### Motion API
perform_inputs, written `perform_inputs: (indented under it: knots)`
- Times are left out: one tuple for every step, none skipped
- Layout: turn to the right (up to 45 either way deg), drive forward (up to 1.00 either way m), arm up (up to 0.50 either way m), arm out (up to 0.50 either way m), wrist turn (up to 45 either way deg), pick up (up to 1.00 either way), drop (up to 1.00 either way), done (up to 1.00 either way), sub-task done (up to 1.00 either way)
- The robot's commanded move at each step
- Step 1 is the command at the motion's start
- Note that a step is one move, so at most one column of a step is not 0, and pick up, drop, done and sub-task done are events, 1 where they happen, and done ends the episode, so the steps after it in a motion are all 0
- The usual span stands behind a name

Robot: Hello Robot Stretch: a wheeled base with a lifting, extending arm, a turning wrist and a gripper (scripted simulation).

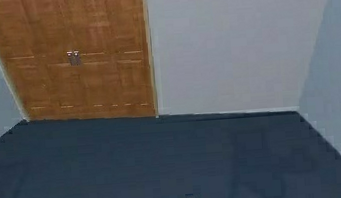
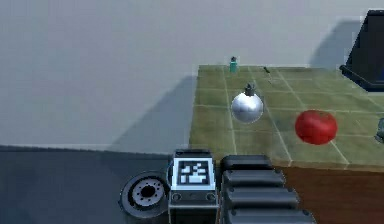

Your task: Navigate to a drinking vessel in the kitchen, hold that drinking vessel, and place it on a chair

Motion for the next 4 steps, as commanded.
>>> perform_inputs:
  knots:
    - [-6.0, 0.00, 0.00, 0.00, 0.0, 0.00, 0.00, 0.00, 0.00]
    - [0.0, 0.35, 0.00, 0.00, 0.0, 0.00, 0.00, 0.00, 0.00]
    - [-42.0, 0.00, 0.00, 0.00, 0.0, 0.00, 0.00, 0.00, 0.00]
    - [0.0, 1.00, 0.00, 0.00, 0.0, 0.00, 0.00, 0.00, 0.00]
